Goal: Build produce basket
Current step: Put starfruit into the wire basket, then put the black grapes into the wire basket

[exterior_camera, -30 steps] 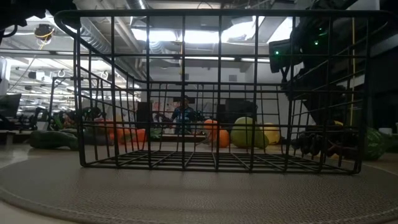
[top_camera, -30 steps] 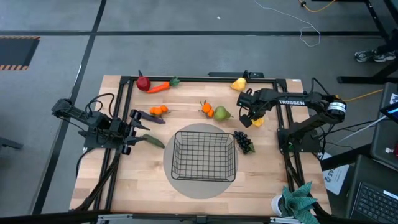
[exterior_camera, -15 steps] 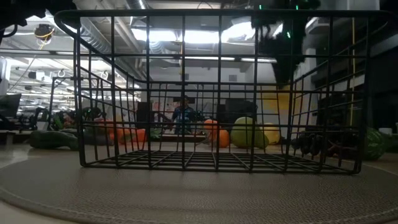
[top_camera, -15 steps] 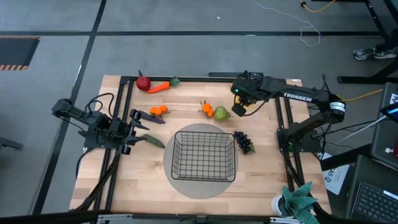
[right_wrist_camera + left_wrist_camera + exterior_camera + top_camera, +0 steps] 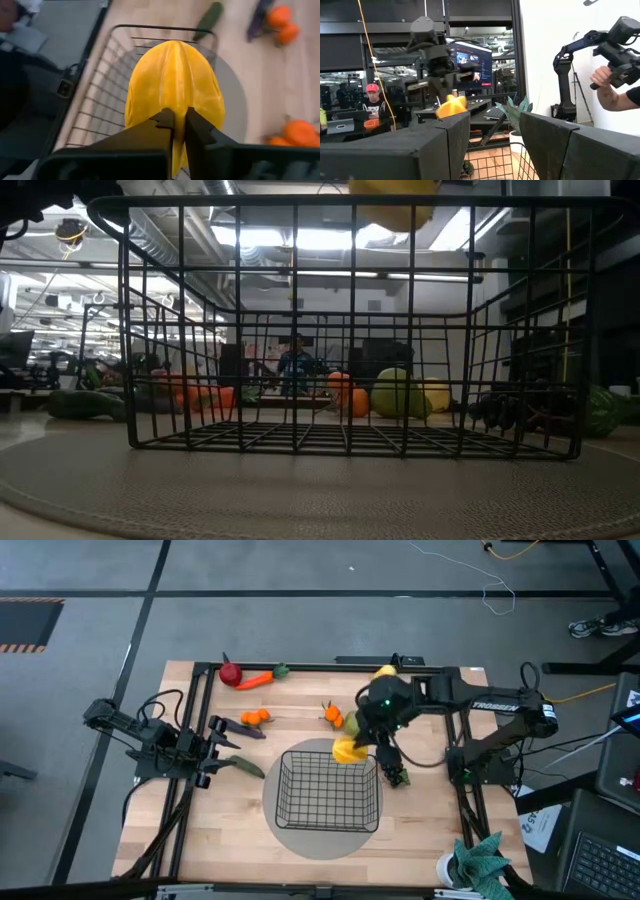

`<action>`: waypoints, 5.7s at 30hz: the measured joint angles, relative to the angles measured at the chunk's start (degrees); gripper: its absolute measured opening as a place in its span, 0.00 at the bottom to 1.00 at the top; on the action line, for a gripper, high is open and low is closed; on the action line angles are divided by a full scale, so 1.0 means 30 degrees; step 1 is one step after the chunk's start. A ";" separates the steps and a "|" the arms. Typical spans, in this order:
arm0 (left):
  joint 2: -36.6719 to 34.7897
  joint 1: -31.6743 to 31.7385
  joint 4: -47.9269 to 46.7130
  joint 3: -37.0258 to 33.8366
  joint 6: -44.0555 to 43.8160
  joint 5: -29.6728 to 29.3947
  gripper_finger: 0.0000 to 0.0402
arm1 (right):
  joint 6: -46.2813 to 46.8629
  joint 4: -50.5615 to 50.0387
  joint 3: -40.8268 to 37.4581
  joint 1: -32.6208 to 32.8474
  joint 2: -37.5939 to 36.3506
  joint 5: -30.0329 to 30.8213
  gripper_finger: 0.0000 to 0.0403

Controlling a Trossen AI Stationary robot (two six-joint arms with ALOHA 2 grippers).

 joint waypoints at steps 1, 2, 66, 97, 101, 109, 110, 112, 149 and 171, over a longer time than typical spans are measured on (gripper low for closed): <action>0.0004 -0.0005 0.0003 0.0000 -0.0002 0.0000 0.41 | 0.0023 0.0013 -0.0006 0.0232 0.0006 0.0071 0.04; 0.0000 -0.0005 0.0000 0.0000 -0.0003 0.0000 0.41 | 0.0062 0.0132 -0.0007 0.0455 0.0005 0.0238 0.05; 0.0007 -0.0005 0.2412 0.0007 -0.0064 0.0036 0.41 | 0.3002 0.3452 -0.0638 0.1459 0.2681 -0.0471 0.30; 0.0007 -0.0005 0.3337 0.0007 -0.0005 -0.0406 0.41 | 1.1517 -1.2154 -0.1279 0.0974 -0.3571 0.8374 0.30; 0.0007 -0.0001 0.3344 0.0007 0.0002 -0.1201 0.41 | 1.4336 -1.0069 -0.4786 0.1245 -0.4610 0.8388 0.30; 0.0007 -0.0005 0.3337 0.0007 -0.0004 -0.2076 0.41 | 1.6614 -0.3518 -1.1339 0.1674 -0.4932 0.8196 0.30; 0.0007 0.0002 0.3337 0.0007 -0.0004 -0.2076 0.41 | 1.6607 -0.2425 -1.2081 0.1721 -0.4927 0.8070 0.30; 0.0004 0.0002 0.3337 0.0007 -0.0002 -0.2076 0.41 | 1.6611 -0.0391 -1.3396 0.1780 -0.4925 0.7751 0.30; 0.0007 -0.0005 0.3322 0.0007 -0.0013 -0.2055 0.41 | 1.9674 0.6368 -1.8047 0.1791 -0.4914 0.8972 0.10; 0.0002 0.0000 0.3320 0.0007 -0.0016 -0.2055 0.41 | 1.5386 0.1430 -1.2669 0.1791 -0.4917 1.3560 0.00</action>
